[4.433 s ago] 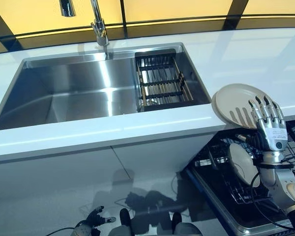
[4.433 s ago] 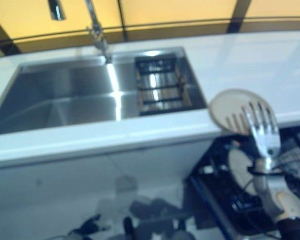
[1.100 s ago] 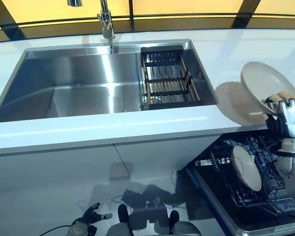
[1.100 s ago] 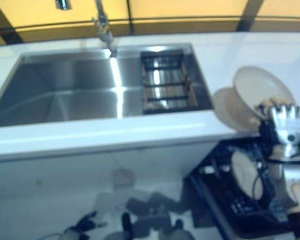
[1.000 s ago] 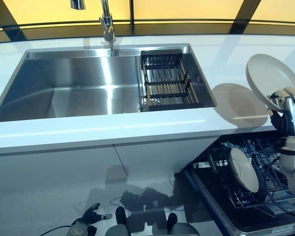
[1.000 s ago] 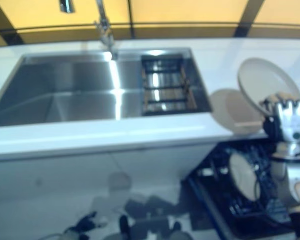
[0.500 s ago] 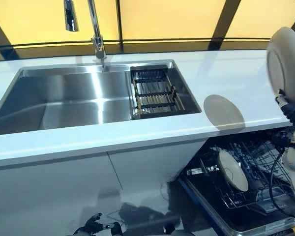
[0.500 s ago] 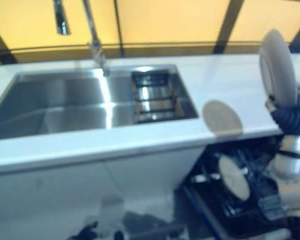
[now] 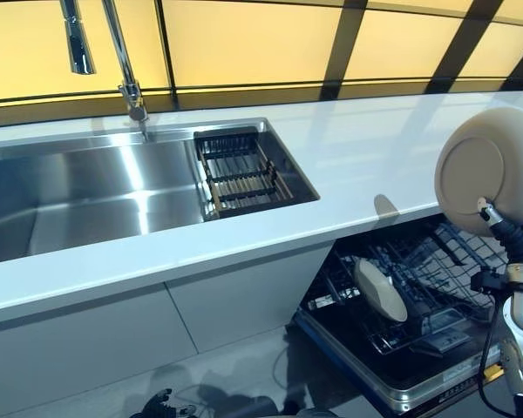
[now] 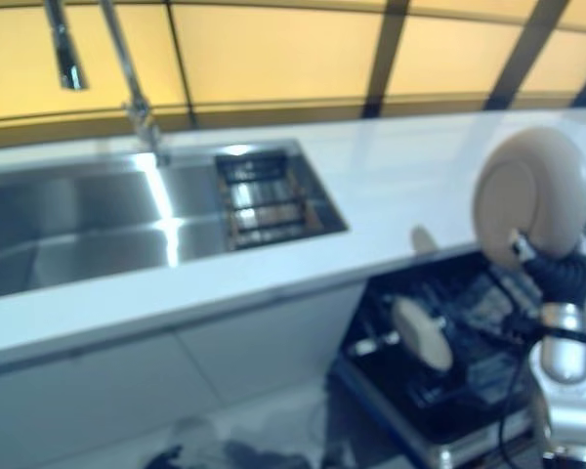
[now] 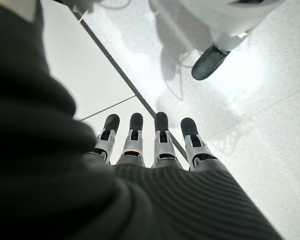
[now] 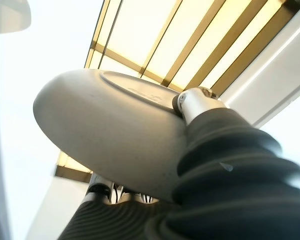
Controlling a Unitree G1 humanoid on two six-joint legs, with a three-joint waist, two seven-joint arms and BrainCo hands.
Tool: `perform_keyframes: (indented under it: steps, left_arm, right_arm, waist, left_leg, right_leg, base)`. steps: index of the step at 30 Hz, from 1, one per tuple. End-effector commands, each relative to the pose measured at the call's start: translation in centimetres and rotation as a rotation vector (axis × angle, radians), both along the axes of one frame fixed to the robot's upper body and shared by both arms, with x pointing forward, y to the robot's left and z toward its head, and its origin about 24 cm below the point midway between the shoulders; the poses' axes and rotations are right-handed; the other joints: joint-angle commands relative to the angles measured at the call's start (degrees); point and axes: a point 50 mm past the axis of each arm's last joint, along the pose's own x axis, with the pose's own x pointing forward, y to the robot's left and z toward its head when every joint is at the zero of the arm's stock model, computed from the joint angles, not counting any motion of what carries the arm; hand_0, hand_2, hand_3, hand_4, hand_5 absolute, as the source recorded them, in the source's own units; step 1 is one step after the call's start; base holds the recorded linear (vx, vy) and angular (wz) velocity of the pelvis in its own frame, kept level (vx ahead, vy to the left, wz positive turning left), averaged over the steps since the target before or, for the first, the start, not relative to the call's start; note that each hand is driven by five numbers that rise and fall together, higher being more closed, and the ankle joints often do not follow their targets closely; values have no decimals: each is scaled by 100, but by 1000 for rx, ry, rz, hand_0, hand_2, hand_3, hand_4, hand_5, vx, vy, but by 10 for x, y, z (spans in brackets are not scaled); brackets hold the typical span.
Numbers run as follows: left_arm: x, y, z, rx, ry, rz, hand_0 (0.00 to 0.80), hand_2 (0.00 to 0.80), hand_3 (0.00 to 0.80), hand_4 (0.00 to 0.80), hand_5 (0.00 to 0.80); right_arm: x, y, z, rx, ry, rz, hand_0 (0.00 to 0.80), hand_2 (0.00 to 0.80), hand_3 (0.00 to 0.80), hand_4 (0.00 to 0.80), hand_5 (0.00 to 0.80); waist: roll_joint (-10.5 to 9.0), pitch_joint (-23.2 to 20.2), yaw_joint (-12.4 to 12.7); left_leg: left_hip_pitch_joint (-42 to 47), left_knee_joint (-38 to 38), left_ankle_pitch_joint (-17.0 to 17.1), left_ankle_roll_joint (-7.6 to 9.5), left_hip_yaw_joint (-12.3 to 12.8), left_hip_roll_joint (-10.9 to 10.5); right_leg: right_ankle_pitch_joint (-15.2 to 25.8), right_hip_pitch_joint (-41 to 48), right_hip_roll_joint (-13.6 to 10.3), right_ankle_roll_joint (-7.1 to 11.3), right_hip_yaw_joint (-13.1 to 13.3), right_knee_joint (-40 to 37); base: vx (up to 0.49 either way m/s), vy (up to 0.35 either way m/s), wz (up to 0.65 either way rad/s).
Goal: Take plates into dishwasher
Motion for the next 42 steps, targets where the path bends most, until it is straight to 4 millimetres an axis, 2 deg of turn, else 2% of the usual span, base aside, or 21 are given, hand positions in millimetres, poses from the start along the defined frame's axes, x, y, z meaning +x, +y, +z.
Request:
perform_keyframes:
  steps: [1,5,10,11,17,29,37,42]
  left_arm:
    - [19,14,7,36,-70,49,0,0,0,0,0]
    - [20,18,9,39,-75,60,0,0,0,0,0]
    - [19,22,10,51,-68,55,0,0,0,0,0]
    - [20,23,11,54,-71,50,0,0,0,0,0]
    - [30,21,14,59,-90,0,0,0,0,0,0]
    - [57,12,22,39,-164,-72,0,0,0,0,0]
    - [61,6,23,22,-182,-88,0,0,0,0,0]
    - [63,6,25,17,-194,-94,0,0,0,0,0]
  right_arm:
    - [0,-9,24,-56,-89,-31,800,800,800,800,800]
    - [-2,-15,3,-121,60,-47,800,800,800,800,800]
    - [-4,-23,-23,-120,238,-26,800,800,800,800,800]
    - [-3,-23,-31,-134,277,-29,800,800,800,800,800]
    - [9,-24,-48,-166,382,-41,800,800,800,800,800]
    - [43,-28,-27,-260,402,-113,800,800,800,800,800]
    - [51,-37,-16,-309,400,-216,800,800,800,800,800]
    - [47,-56,-6,-365,435,-305,800,800,800,800,800]
  waist:
    - [165,159,27]
    - [183,172,-62]
    - [197,232,-109]
    - [205,265,-100]
    - [293,394,8]
    - [533,832,269]
    - [656,969,336]
    - [722,1034,364]
  left_leg:
    - [480,69,-690,369,493,-115]
    - [489,65,-683,372,560,-102]
    - [475,70,-670,366,578,-94]
    - [465,74,-665,361,566,-91]
    - [375,99,-629,303,461,-60]
    - [33,162,-521,128,95,-40]
    - [-55,167,-494,48,-116,-41]
    - [-94,199,-492,-7,-220,-34]
  right_leg:
    - [-107,-427,103,163,19,524]
    - [-102,-463,133,156,66,533]
    - [-84,-511,167,134,82,523]
    - [-74,-524,176,123,88,507]
    - [-59,-554,188,70,42,428]
    - [-44,-753,122,-45,-115,379]
    - [-101,-861,134,-136,-130,436]
    - [-159,-919,119,-182,-187,527]
  base:
    - [-12,-31,-14]
    - [-3,-40,-15]
    - [3,-75,-10]
    - [-9,-84,-7]
    - [-9,-100,0]
    - [-39,-75,10]
    - [1,-47,10]
    - [5,-37,5]
